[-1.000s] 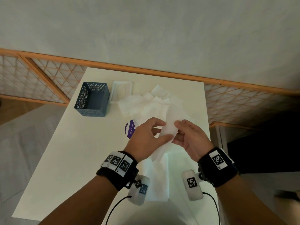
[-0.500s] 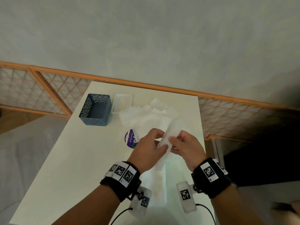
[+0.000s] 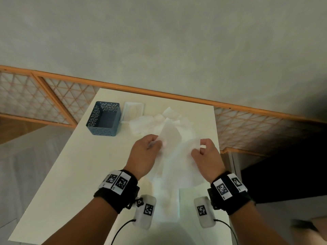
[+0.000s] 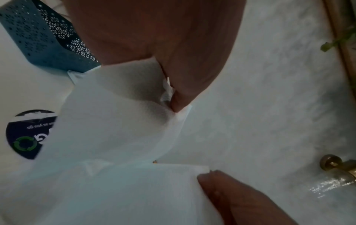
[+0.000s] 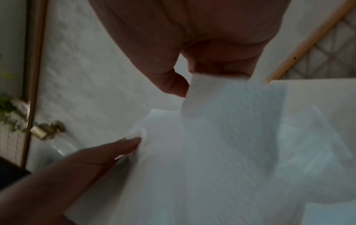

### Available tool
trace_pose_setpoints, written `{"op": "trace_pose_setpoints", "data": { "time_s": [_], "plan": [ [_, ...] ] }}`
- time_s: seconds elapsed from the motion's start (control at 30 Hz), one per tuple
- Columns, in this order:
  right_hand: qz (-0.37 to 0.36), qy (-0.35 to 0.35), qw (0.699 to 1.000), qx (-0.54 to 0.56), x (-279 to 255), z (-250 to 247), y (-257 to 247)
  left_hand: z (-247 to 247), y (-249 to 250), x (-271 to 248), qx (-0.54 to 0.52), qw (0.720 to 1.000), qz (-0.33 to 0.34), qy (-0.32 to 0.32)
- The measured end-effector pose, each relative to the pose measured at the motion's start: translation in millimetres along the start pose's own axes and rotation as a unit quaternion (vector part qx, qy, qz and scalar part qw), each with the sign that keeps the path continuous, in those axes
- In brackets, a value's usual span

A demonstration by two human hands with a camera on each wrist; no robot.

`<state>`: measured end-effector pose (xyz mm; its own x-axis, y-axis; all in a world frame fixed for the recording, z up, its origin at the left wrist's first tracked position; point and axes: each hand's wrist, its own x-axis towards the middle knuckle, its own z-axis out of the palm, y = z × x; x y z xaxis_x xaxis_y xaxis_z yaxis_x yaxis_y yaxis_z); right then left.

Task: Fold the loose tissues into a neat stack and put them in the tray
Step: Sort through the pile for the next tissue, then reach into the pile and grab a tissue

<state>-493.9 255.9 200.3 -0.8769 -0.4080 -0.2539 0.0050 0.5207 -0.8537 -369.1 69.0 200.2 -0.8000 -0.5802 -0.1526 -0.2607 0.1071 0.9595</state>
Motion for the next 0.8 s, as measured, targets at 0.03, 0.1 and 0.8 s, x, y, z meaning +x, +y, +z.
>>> {"op": "trace_pose_setpoints", "data": {
  "time_s": [0.03, 0.1, 0.8],
  "plan": [
    [-0.008, 0.009, 1.000, -0.008, 0.6, -1.2, 0.1, -3.9, 1.6, 1.1, -0.012, 1.000, -0.005, 0.003],
    [-0.027, 0.028, 0.999, -0.016, 1.1, -2.3, -1.2, -11.6, 5.6, 3.8, -0.024, 1.000, -0.016, 0.006],
    [-0.159, -0.111, 0.942, 0.274, -30.2, -38.1, -69.3, -21.0, 11.7, -6.9, 0.168, 0.983, -0.041, -0.055]
  ]
}}
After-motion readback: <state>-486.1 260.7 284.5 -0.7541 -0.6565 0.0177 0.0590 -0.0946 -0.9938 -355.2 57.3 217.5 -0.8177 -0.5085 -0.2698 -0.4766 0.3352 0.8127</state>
